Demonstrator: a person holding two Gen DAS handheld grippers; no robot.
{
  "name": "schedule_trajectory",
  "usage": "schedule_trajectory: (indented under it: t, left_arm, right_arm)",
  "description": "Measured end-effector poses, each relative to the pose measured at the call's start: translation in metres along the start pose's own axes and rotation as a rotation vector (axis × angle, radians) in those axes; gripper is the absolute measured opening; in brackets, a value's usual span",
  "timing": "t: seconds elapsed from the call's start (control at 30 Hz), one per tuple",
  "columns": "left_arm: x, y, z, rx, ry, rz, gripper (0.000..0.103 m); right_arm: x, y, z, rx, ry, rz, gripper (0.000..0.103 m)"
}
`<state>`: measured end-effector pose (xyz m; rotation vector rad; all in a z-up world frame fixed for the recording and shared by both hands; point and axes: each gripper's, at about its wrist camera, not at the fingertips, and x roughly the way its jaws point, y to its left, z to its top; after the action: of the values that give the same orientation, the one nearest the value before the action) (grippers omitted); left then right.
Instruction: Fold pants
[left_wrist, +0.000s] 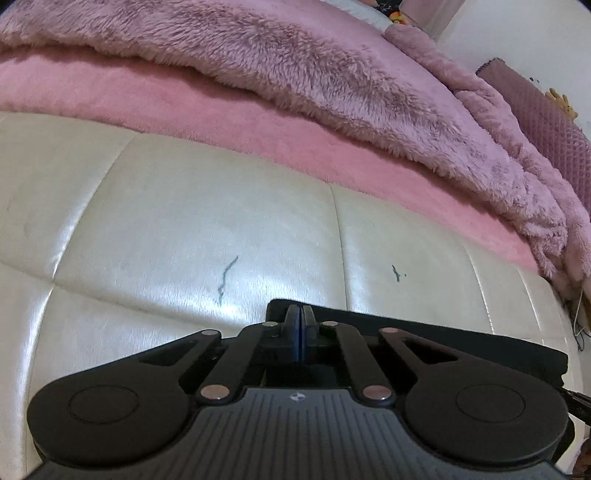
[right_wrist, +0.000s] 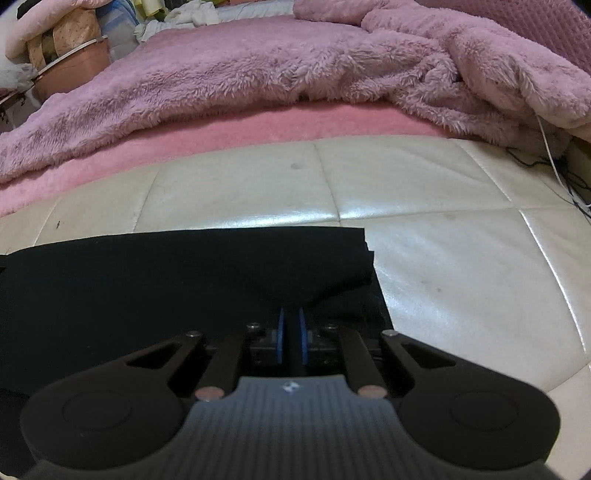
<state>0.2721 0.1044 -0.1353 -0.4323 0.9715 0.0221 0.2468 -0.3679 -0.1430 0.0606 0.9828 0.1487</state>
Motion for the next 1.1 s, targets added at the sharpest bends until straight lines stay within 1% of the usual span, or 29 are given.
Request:
schedule_trajectory:
  t: [0.13, 0.17, 0.2, 0.23, 0.27, 0.3, 0.33, 0.4, 0.5, 0.6, 0.63, 0.7, 0.8, 0.87, 1.0, 1.03, 1.07, 1.1]
  left_arm:
    - [-0.005, -0.002, 0.005, -0.01, 0.005, 0.004, 0.006]
    - [-0.01, -0.001, 0.006, -0.021, 0.0, -0.01, 0.013]
    - [-0.017, -0.001, 0.005, -0.033, -0.004, -0.017, 0.026]
    - [-0.024, 0.0, 0.005, -0.039, -0.007, -0.022, 0.033]
    - [-0.032, 0.002, 0.002, -0.043, -0.012, -0.029, 0.047]
    - [-0.038, 0.004, -0.001, -0.046, -0.011, -0.035, 0.053]
    - [-0.044, 0.008, -0.006, -0.051, -0.004, -0.044, 0.053]
    - [-0.051, 0.017, -0.014, -0.077, 0.028, -0.07, 0.056]
    - [-0.054, 0.035, -0.03, -0.137, 0.063, -0.132, 0.056]
    - [-0.049, 0.051, -0.041, -0.2, 0.093, -0.187, 0.056]
    - [-0.047, 0.054, -0.043, -0.213, 0.094, -0.19, 0.056]
    - [-0.045, 0.06, -0.044, -0.241, 0.092, -0.22, 0.056]
    - [-0.04, 0.063, -0.044, -0.258, 0.107, -0.251, 0.056]
    - [-0.036, 0.064, -0.045, -0.27, 0.115, -0.278, 0.056]
    - [-0.025, 0.067, -0.051, -0.307, 0.128, -0.352, 0.055]
    - [-0.023, 0.069, -0.051, -0.322, 0.127, -0.366, 0.054]
    - [-0.021, 0.073, -0.052, -0.342, 0.127, -0.38, 0.051]
    - [-0.018, 0.077, -0.052, -0.354, 0.13, -0.385, 0.04]
  right_arm:
    - [0.001, -0.003, 0.0, 0.007, 0.0, 0.008, 0.003]
    - [0.001, -0.003, 0.001, 0.01, 0.001, 0.009, 0.003]
    - [0.001, -0.003, 0.002, 0.008, 0.004, 0.009, 0.003]
    - [0.0, -0.003, 0.004, 0.005, 0.006, 0.011, 0.003]
    - [-0.001, -0.003, 0.006, 0.003, 0.008, 0.015, 0.004]
    - [-0.004, -0.004, 0.008, 0.007, 0.004, 0.025, 0.005]
    - [-0.008, -0.005, 0.009, 0.016, -0.007, 0.031, 0.006]
    - [-0.019, -0.006, 0.011, 0.033, -0.042, 0.039, 0.017]
    - [-0.032, 0.001, 0.008, 0.025, -0.07, 0.093, 0.023]
    - [-0.035, 0.016, 0.0, -0.008, -0.063, 0.165, 0.023]
    - [-0.035, 0.022, -0.004, -0.019, -0.061, 0.185, 0.023]
    - [-0.031, 0.033, -0.009, -0.038, -0.046, 0.212, 0.023]
    - [-0.022, 0.043, -0.015, -0.036, -0.012, 0.234, 0.023]
    - [-0.015, 0.047, -0.018, -0.036, 0.012, 0.228, 0.023]
    - [-0.01, 0.048, -0.02, -0.024, 0.017, 0.229, 0.023]
    - [-0.009, 0.047, -0.02, -0.022, 0.018, 0.23, 0.023]
    - [-0.007, 0.048, -0.02, -0.024, 0.02, 0.228, 0.024]
    - [-0.007, 0.05, -0.02, -0.033, 0.021, 0.224, 0.025]
